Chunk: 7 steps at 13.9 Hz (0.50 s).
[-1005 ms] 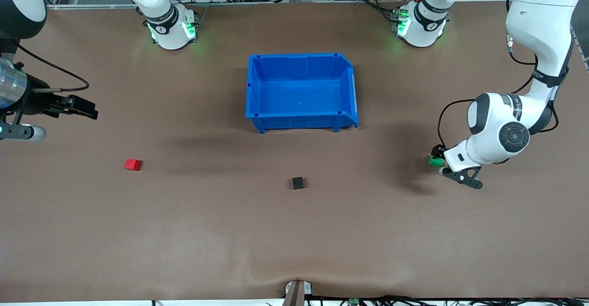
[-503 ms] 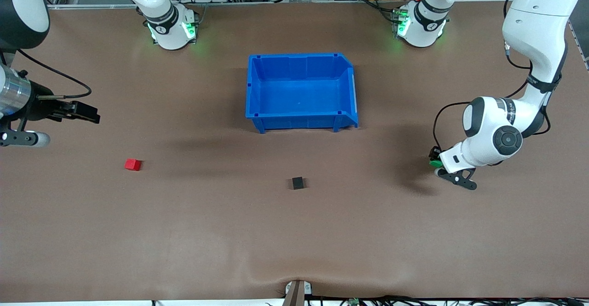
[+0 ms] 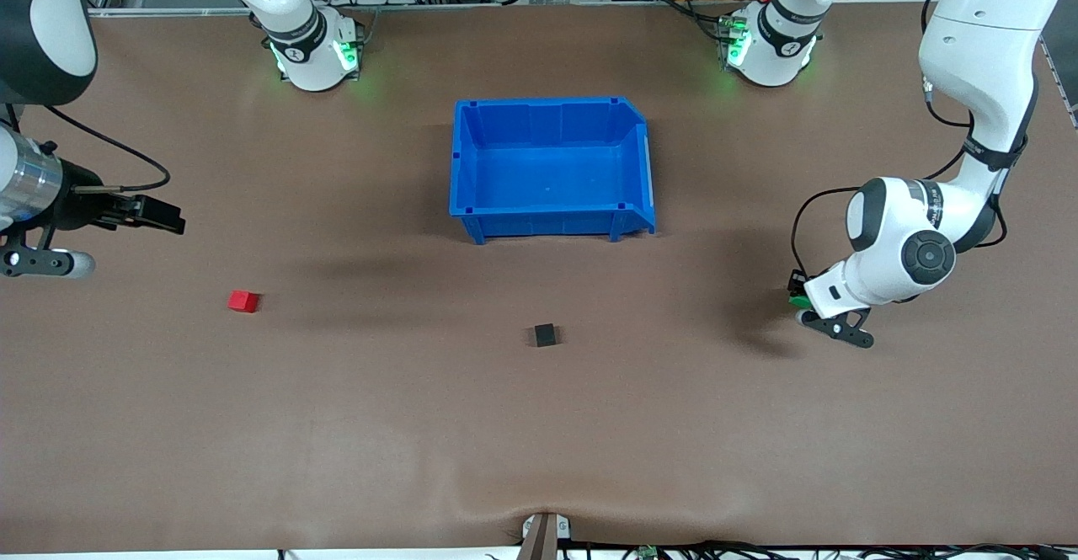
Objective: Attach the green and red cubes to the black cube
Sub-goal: 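Carry the green cube with the left gripper toward the black cube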
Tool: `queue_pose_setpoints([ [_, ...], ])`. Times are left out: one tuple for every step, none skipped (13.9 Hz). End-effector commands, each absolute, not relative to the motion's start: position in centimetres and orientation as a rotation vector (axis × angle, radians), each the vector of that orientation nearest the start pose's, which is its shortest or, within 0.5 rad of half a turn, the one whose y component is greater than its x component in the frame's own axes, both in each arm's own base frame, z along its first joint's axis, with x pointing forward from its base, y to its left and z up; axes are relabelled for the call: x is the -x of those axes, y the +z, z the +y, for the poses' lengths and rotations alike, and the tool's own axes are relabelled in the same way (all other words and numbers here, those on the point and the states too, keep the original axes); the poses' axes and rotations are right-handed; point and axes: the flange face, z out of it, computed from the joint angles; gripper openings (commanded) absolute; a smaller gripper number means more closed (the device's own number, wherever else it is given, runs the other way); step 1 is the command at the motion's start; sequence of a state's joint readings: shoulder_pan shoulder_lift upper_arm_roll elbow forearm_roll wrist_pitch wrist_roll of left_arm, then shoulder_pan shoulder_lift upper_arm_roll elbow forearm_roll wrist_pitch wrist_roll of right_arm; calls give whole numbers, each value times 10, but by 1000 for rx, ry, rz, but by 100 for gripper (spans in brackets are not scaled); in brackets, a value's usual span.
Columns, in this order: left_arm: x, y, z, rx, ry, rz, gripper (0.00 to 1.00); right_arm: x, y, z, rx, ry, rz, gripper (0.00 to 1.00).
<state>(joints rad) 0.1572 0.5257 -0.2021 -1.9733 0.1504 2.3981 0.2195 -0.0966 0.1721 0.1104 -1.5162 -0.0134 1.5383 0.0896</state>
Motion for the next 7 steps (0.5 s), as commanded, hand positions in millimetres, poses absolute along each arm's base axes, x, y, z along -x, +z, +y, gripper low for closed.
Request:
queue_pose_setpoints([
  [-608, 206, -42, 3134, 103, 396, 0, -597, 545, -2, 3117, 232, 122, 100],
  [-609, 209, -49, 3145, 93, 322, 0, -598, 541, -2, 3115, 243, 122, 100],
  [-611, 213, -58, 3158, 79, 236, 0, -599, 538, -3, 3115, 253, 124, 100],
  [-615, 220, -67, 3170, 64, 134, 0, -600, 535, -4, 3113, 246, 127, 100],
  [-618, 225, -76, 3180, 55, 21, 0, -601, 531, -5, 3113, 243, 129, 100],
  [-620, 232, -89, 3190, 45, -90, 0, -601, 527, -7, 3112, 246, 134, 100],
  [-622, 239, -103, 3194, 34, -210, 0, -601, 520, -6, 3112, 248, 134, 100],
])
